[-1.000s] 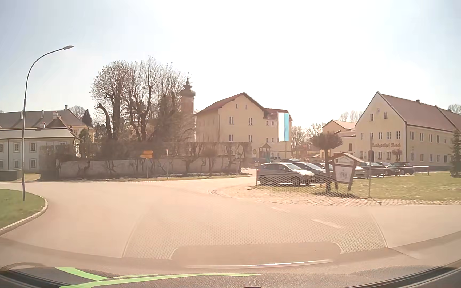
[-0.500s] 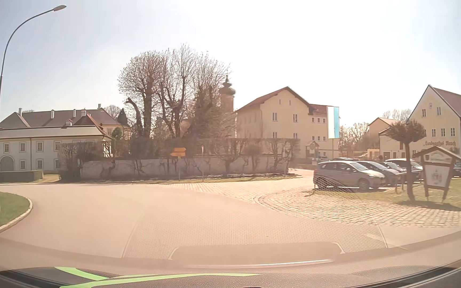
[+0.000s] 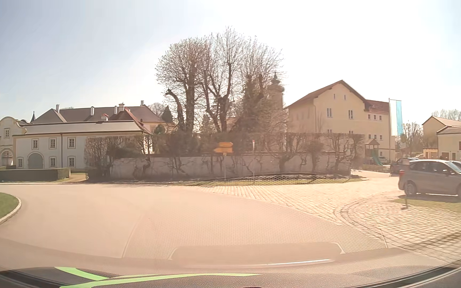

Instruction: Follow the waypoints while adhering to traffic rules and regulations

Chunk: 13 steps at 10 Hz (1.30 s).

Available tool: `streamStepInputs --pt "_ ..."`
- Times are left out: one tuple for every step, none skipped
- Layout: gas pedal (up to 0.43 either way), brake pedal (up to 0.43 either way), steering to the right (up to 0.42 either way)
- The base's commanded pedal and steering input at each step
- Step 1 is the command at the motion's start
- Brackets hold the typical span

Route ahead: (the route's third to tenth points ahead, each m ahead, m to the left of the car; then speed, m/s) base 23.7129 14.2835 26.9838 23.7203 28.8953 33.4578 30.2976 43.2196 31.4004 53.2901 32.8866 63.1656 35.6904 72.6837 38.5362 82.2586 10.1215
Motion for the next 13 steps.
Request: streamStepInputs --pt "0.0 0.0 -0.153" --pt "0.0 0.0 -0.156" --pt "0.0 0.0 -0.158" --pt "0.0 0.0 -0.159" --pt "0.0 0.0 -0.16" --pt "0.0 0.0 -0.16" --pt "0.0 0.0 -0.161" --pt "0.0 0.0 -0.162" --pt "0.0 0.0 -0.164" --pt "0.0 0.0 -0.166" --pt "0.0 0.0 -0.173" --pt "0.0 0.0 -0.178" --pt "0.0 0.0 -0.182"
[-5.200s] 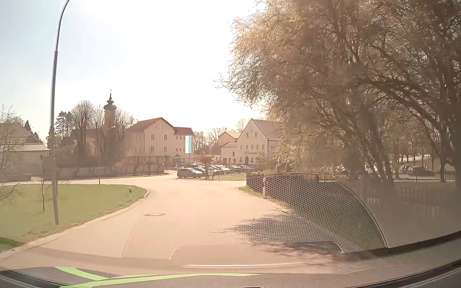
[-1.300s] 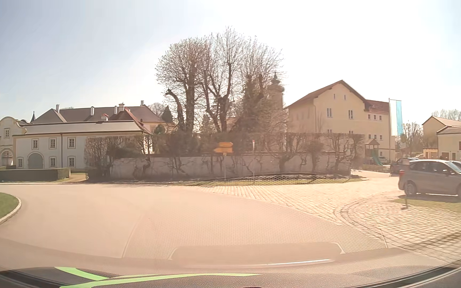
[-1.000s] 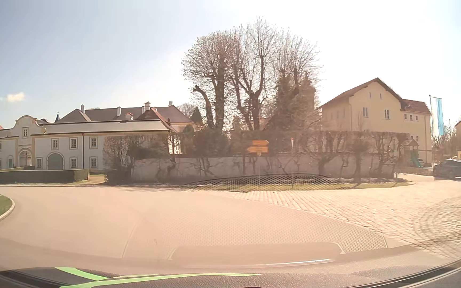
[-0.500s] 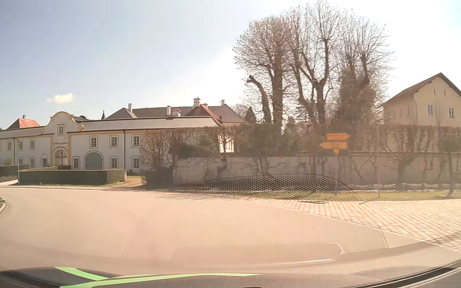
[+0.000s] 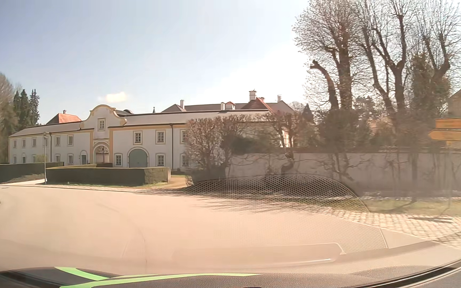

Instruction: Follow the waypoints while adhering to traffic rules and regulations

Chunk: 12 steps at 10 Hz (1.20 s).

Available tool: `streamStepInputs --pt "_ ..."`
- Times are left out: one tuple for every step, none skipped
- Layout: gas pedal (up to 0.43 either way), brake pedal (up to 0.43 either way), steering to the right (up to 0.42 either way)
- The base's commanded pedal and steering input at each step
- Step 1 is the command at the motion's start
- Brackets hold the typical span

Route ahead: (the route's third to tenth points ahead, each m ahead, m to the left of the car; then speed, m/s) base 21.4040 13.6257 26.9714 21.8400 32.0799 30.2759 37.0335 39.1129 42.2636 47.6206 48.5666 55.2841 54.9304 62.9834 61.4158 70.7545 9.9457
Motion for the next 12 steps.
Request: streamStepInputs --pt "0.0 0.0 -0.183" --pt "0.0 0.0 -0.184" --pt "0.0 0.0 -0.186" --pt "0.0 0.0 -0.189" --pt "0.0 0.0 -0.194" --pt "0.0 0.0 -0.195" --pt "0.0 0.0 -0.195" --pt "0.0 0.0 -0.195" --pt "0.0 0.0 -0.195" --pt "0.0 0.0 -0.196" --pt "0.0 0.0 -0.196" --pt "0.0 0.0 -0.197"
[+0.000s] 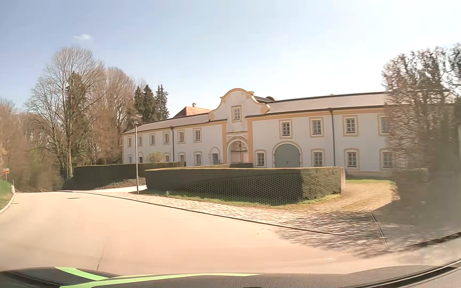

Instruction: Follow the waypoints while adhering to traffic rules and regulations

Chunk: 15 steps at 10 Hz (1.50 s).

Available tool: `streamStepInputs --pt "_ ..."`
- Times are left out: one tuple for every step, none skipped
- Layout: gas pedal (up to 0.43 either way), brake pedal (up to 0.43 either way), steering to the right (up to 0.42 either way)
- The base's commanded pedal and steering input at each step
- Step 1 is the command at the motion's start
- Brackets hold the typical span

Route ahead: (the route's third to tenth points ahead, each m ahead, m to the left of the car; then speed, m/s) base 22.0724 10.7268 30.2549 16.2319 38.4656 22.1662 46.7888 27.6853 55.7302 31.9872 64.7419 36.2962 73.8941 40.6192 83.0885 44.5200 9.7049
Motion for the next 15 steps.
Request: streamStepInputs --pt "0.0 0.0 -0.198" --pt "0.0 0.0 -0.199" --pt "0.0 0.0 -0.2" --pt "0.0 0.0 -0.2" --pt "0.0 0.0 -0.2" --pt "0.0 0.0 -0.2" --pt "0.0 0.0 -0.2" --pt "0.0 0.0 -0.2" --pt "0.0 0.0 -0.2" --pt "0.0 0.0 -0.196" --pt "0.0 0.0 -0.186" --pt "0.0 0.0 -0.169" --pt "0.0 0.0 -0.153" --pt "0.0 0.0 -0.135" --pt "0.0 0.0 -0.12"
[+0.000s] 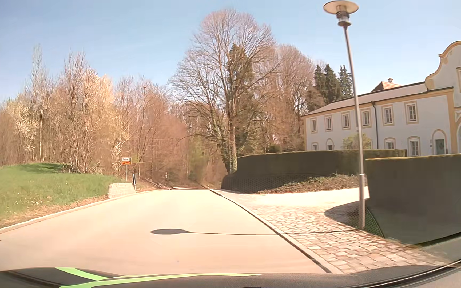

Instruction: Follow the waypoints while adhering to traffic rules and regulations

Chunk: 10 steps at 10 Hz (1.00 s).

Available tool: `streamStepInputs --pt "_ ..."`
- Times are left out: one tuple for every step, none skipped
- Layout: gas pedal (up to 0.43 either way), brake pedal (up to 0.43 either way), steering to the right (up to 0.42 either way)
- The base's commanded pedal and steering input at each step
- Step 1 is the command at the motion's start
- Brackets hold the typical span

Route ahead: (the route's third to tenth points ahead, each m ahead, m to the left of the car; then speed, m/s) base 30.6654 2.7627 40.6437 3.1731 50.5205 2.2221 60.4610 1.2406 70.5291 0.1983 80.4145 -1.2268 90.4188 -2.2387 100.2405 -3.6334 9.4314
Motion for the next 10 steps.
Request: streamStepInputs --pt "0.028 0.0 -0.106" --pt "0.047 0.0 -0.099" --pt "0.087 0.0 -0.092" --pt "0.11 0.0 -0.078" --pt "0.118 0.0 -0.06" --pt "0.13 0.0 -0.037" --pt "0.138 0.0 -0.024" --pt "0.15 0.0 -0.018" --pt "0.15 0.0 -0.013" --pt "0.15 0.0 -0.012"
